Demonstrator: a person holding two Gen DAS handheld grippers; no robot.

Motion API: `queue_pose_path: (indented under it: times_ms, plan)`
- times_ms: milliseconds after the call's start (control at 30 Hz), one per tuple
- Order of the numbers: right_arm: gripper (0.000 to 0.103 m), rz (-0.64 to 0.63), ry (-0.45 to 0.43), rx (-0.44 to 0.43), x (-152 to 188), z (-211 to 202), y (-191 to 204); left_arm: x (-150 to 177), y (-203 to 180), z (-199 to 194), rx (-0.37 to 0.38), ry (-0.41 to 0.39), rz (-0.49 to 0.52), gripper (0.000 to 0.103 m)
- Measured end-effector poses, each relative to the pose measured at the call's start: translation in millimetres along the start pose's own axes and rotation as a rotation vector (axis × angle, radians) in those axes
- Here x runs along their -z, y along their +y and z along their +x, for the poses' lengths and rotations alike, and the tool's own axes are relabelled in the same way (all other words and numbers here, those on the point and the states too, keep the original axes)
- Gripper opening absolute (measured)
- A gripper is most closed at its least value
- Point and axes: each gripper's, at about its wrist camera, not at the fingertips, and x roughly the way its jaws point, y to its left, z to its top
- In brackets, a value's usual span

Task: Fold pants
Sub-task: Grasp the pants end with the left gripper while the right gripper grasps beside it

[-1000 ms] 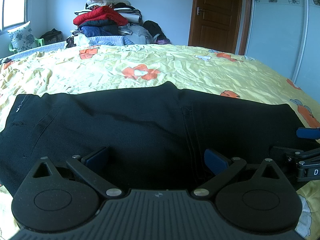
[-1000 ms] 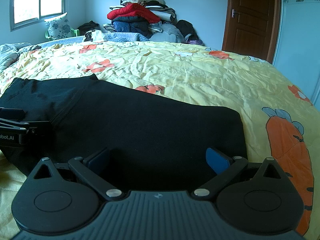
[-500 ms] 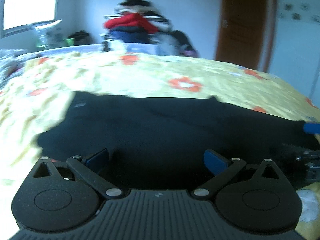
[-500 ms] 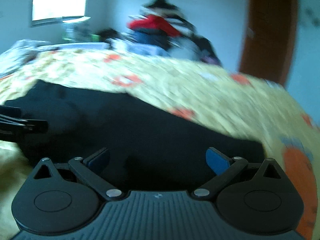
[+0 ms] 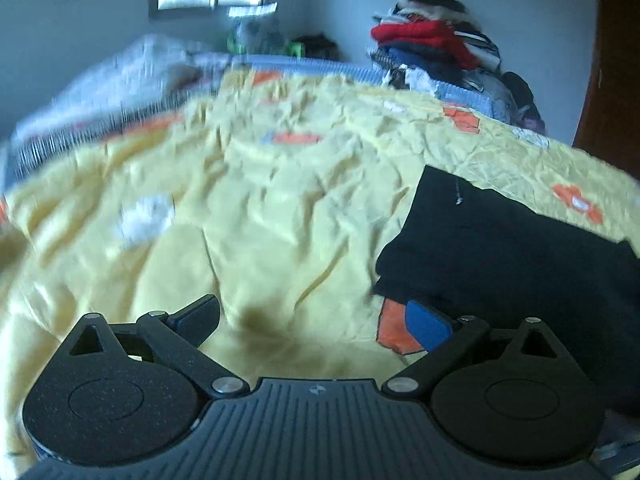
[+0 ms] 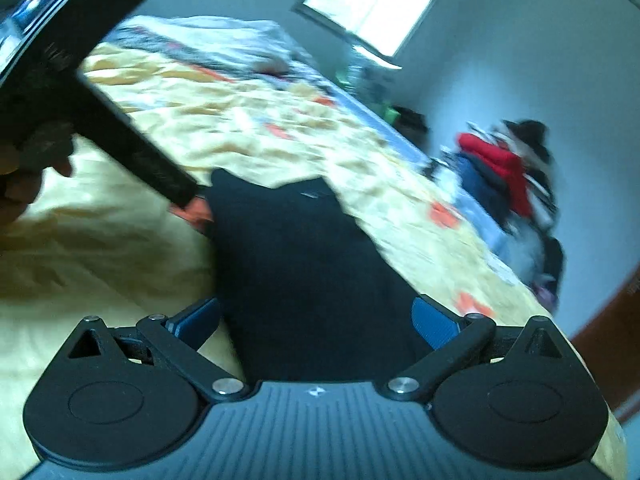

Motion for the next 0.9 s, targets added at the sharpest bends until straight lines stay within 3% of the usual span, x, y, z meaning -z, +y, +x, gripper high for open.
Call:
queue_pose_path:
  times_ms: [100,200,333,367,400,467,500,633,767,900]
  plan:
    - [0.103,-0.040,-0.008,-0.014,-14,19,13,1,17,4,0.054,0.054,-0.079,0.094]
    - [0.103,-0.080,-0.002,-0.009,-23,36,22,0,20,0,0.075,0.045,-0.083,0.094]
    - [0.101,-0.158,-0.002,0.041,-26,50,44,-9,25,0,0.194,0.063,-0.189,0.094]
    - [0.090,-0.172,-0.003,0.051,-28,53,47,-12,28,2,0.236,0.071,-0.233,0.095]
    - [0.062,-0.182,0.003,0.048,-30,57,49,-15,29,7,0.282,0.086,-0.280,0.095]
    - [0.039,-0.214,0.028,0.042,-32,66,54,-19,34,16,0.377,0.133,-0.366,0.095]
    - [0.033,-0.230,0.025,0.036,-31,69,57,-20,35,22,0.422,0.163,-0.409,0.095]
    - [0.024,-0.253,0.004,0.044,-31,70,59,-23,33,43,0.581,0.259,-0.542,0.096]
    - [0.019,-0.056,-0.052,-0.017,-37,56,30,-23,24,69,0.714,0.341,-0.661,0.098]
    - [0.019,0.096,-0.082,-0.048,-39,45,-1,-32,11,90,0.780,0.341,-0.726,0.099]
